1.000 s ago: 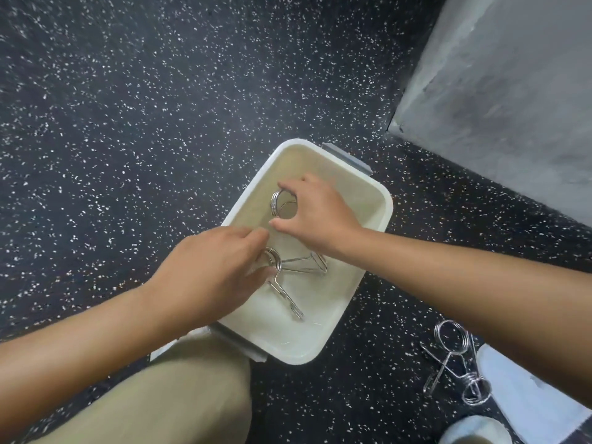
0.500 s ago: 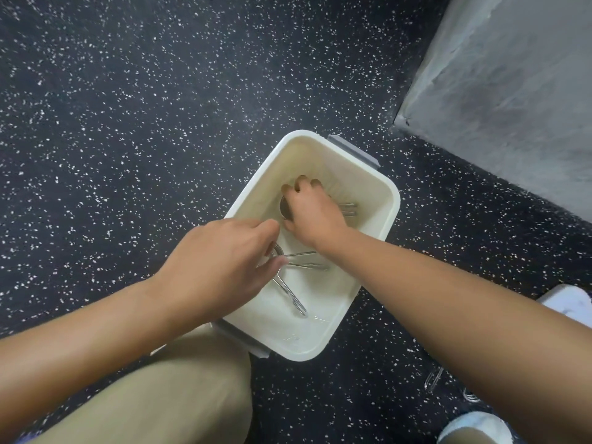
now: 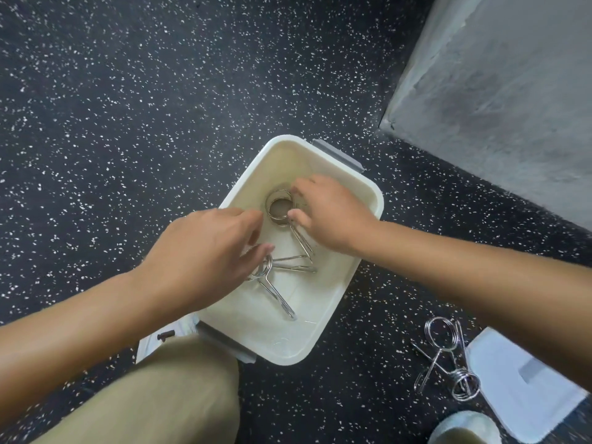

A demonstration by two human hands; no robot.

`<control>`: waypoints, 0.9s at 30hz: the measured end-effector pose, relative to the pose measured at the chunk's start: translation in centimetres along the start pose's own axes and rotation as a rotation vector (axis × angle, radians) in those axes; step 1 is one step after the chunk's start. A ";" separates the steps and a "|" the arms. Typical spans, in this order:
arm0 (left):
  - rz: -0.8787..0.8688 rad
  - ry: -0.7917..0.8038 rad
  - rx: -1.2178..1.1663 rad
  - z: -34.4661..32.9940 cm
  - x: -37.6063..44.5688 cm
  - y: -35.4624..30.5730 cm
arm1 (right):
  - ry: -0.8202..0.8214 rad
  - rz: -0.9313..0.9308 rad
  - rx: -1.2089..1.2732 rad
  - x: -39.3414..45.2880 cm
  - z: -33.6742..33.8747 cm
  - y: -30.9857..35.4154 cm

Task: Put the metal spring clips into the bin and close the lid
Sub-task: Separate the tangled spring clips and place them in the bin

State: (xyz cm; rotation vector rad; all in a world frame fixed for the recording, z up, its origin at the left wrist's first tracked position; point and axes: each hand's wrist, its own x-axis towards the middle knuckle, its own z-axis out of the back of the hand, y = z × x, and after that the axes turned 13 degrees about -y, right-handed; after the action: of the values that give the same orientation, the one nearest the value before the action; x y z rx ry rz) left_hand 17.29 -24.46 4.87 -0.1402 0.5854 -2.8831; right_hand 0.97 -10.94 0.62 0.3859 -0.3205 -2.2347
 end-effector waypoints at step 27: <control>-0.546 0.479 -0.036 -15.1 2.8 -21.1 | -0.017 -0.676 0.148 -28.9 2.1 -19.8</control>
State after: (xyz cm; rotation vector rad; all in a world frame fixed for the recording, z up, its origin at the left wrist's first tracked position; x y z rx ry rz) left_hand 8.89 -0.32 -0.49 0.4739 0.7786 -3.4580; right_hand 4.13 24.00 0.41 0.6256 -0.4091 -2.8826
